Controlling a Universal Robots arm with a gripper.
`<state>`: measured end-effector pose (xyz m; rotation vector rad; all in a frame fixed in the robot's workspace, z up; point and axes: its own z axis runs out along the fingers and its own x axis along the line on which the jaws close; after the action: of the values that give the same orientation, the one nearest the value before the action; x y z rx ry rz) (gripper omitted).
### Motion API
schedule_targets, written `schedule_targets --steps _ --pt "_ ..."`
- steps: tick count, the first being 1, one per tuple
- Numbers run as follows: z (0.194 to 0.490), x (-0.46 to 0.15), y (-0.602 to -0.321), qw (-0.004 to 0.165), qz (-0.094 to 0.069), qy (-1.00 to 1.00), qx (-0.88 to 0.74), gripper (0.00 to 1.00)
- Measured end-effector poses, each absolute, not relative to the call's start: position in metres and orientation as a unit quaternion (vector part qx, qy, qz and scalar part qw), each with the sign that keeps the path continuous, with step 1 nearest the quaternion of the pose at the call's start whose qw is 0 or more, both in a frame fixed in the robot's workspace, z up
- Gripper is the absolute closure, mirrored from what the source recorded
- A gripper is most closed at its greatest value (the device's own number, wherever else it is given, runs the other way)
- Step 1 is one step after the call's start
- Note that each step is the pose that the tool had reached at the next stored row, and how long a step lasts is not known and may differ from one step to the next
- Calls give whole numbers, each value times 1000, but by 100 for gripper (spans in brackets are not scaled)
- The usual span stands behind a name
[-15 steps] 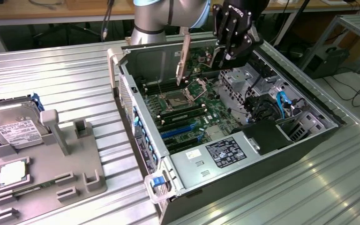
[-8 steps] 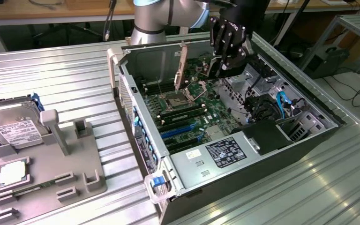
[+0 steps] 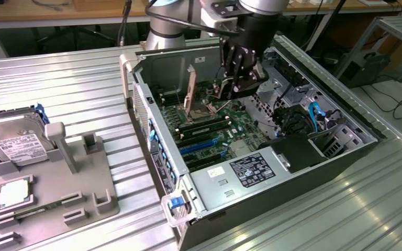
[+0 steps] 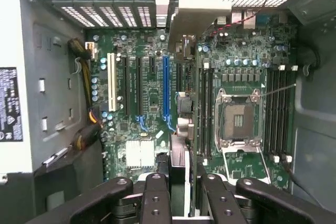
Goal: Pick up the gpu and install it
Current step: 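Insert the gpu into the slot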
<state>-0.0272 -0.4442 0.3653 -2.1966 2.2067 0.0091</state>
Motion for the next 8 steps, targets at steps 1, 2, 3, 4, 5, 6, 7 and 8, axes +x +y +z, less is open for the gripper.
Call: schedule_targets --steps 1,2,3,4,5,6,7,8 --pt "361 -29 -442 14 3 709 -705 72" --pt "357 -29 -441 14 3 708 -706 72" --pt "355 -29 -441 12 1 708 -706 72" --pt "354 -29 -441 7 -4 708 -706 72" --pt "354 -29 -441 1 -10 708 -706 72" --pt "352 -29 -441 0 -12 708 -706 72" --pt "349 -32 -441 1 -11 708 -706 72" --pt "347 -33 -441 5 -7 708 -706 72"
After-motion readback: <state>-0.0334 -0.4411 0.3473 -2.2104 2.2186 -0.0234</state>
